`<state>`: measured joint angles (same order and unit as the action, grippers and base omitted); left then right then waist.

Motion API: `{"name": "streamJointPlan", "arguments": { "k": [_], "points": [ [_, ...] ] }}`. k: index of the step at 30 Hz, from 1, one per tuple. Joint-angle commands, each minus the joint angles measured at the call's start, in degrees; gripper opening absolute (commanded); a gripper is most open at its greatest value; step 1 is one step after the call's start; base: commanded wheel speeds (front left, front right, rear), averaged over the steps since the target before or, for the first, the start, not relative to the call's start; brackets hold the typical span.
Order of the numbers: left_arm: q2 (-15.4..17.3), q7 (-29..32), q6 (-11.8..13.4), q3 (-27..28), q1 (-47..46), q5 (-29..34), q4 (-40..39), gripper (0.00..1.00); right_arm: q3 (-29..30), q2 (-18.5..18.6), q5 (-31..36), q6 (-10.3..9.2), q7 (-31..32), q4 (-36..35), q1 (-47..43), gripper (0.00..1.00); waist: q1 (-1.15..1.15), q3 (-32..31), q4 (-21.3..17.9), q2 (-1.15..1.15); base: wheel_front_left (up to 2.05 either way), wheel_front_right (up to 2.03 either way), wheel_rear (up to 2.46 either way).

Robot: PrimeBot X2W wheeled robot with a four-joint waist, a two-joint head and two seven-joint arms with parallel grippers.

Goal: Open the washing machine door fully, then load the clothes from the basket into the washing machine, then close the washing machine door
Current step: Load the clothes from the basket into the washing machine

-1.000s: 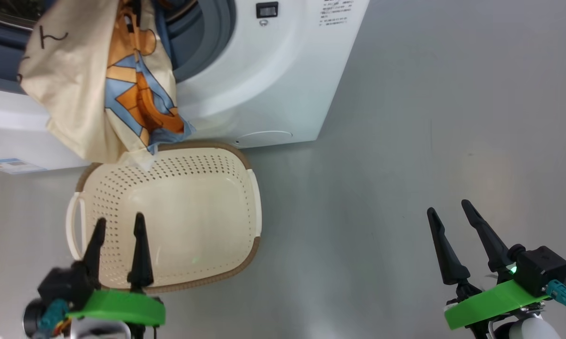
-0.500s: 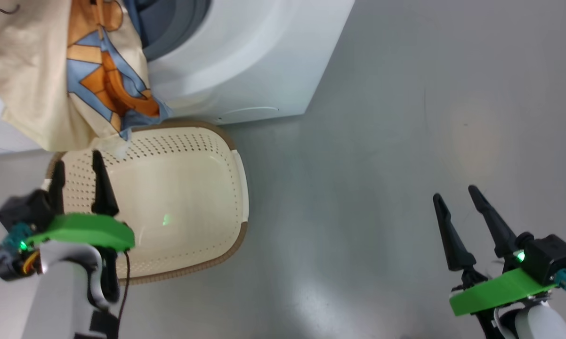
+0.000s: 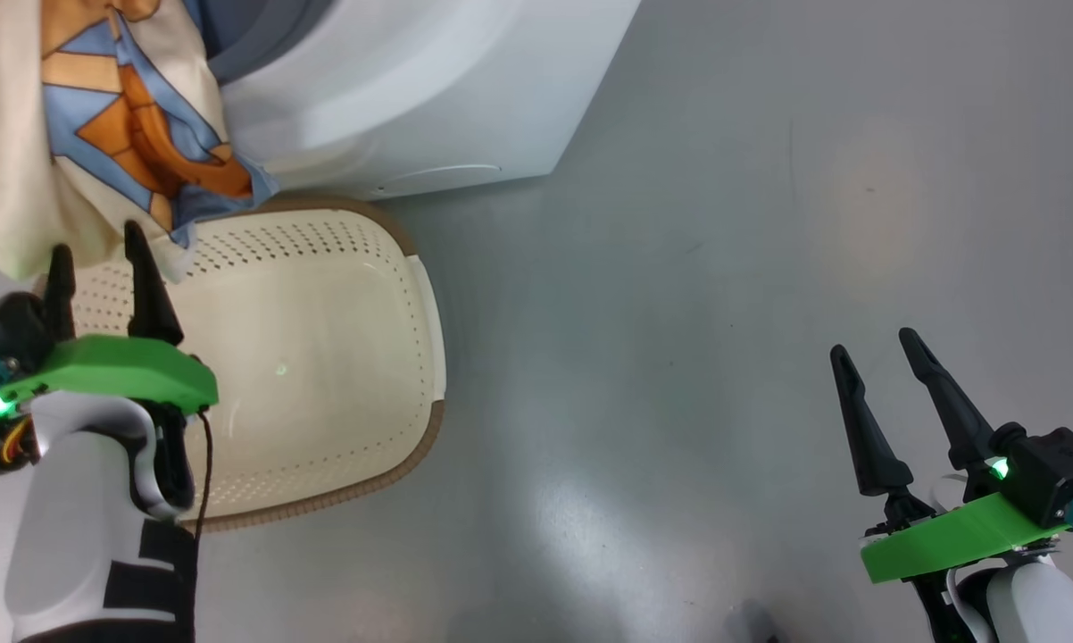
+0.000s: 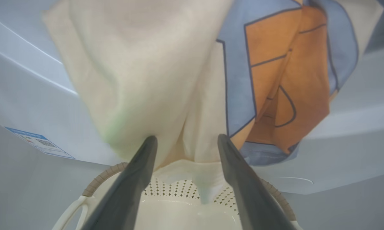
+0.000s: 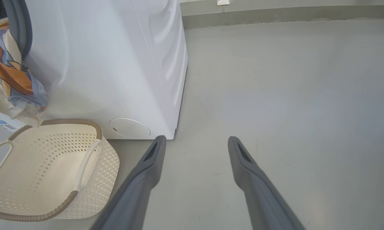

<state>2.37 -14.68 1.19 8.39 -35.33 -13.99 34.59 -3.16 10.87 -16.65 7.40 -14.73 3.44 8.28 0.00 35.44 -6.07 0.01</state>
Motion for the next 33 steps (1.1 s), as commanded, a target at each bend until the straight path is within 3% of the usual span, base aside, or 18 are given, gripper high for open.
{"name": "streamJointPlan", "arguments": {
  "k": [1,28,32,33],
  "points": [
    [1.8,-0.3,-0.2,1.9,-0.4,1.1,-0.5,1.00,-1.1,0.9,0.6,0.09,-0.3,-1.4,-0.2,1.00,0.00,0.6,-0.4,-0.01,0.00,0.00,0.00],
    [2.4,-0.3,-1.8,8.3,-10.3,5.7,-0.3,0.98,-0.7,1.7,0.3,0.09,-0.3,-2.6,-0.3,1.00,0.00,4.4,-2.0,-0.01,0.00,0.00,0.00],
    [2.0,-0.3,-2.3,9.0,-10.7,6.0,-1.9,0.47,-0.3,1.6,0.3,0.09,-0.3,-2.6,-0.3,1.00,0.00,4.7,-2.1,-0.01,0.00,0.00,0.00],
    [1.9,-0.3,-2.4,9.1,-10.8,6.0,-2.2,0.44,-0.3,1.6,0.2,0.09,-0.3,-2.6,-0.3,1.00,0.00,4.7,-2.1,-0.01,0.00,0.00,0.00]
  ]
}}
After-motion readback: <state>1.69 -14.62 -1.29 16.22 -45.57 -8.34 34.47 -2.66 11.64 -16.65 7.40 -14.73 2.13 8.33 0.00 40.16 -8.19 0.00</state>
